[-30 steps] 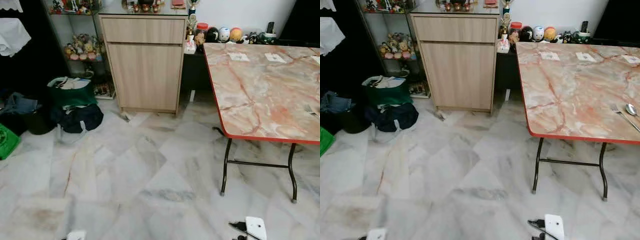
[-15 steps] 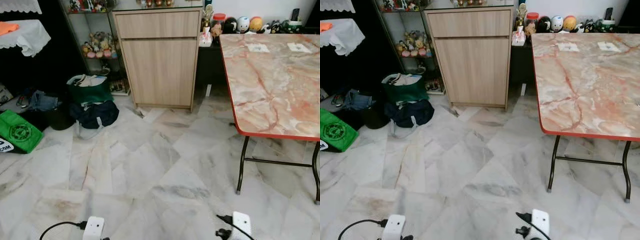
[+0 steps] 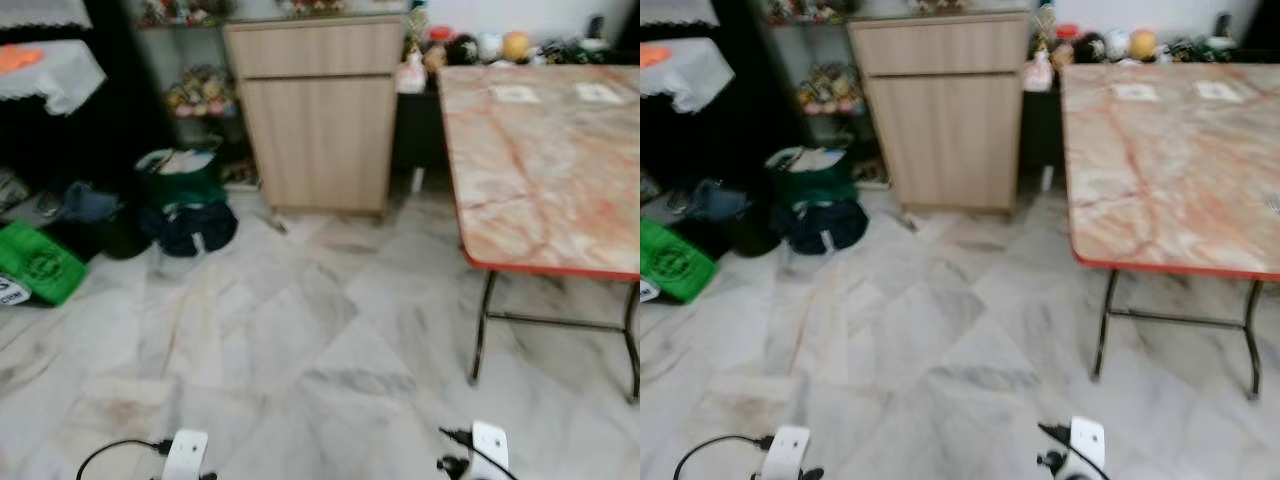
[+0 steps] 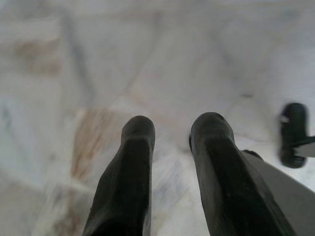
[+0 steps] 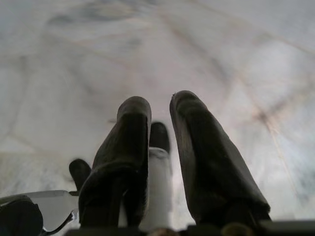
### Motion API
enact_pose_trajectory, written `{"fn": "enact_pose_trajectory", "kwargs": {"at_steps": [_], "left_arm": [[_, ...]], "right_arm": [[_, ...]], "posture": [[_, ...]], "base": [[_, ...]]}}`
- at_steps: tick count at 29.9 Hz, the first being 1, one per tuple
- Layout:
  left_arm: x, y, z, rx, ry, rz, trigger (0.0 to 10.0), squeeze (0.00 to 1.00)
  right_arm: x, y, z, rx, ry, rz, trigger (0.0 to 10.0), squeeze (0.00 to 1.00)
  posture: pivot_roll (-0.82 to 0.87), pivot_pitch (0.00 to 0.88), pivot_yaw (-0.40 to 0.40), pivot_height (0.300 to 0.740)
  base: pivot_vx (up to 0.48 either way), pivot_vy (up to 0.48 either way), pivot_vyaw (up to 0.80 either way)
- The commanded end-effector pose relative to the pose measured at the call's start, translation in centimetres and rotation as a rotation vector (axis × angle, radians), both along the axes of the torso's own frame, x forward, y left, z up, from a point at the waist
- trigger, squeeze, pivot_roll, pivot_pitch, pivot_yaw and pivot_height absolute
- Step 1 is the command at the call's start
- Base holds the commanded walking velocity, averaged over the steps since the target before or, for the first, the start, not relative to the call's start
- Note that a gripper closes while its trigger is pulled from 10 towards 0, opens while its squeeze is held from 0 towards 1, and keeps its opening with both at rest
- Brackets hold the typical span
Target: Setting the table
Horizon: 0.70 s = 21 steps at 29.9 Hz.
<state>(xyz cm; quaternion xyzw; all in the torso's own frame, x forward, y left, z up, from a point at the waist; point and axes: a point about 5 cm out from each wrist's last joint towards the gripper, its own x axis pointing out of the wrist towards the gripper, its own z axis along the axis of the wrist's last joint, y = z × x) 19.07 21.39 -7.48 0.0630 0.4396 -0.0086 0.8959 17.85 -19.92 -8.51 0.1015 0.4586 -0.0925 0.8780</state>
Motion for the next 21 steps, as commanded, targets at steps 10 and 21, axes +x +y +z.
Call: {"fn": "enact_pose_trajectory", "kwargs": {"at_steps": [10,21], "left_arm": [[-0.2,0.1,-0.1,-0.009,0.003,0.017,10.0,0.0],[-0.2,0.1,-0.1,-0.014,0.004,0.025,10.0,0.0]], "right_arm": [[0.3,1.3,0.0,0.02,-0.011,0.001,10.0,0.0],[0.4,2.3,-0.1,0.027,-0.02,0.008,10.0,0.0]], "posture": [[-0.03,0.075,0.046,0.74],[-0.03,0.074,0.046,0.74]], "base": [[0.0,-0.331,0.0],[0.0,-0.329,0.0]]}}
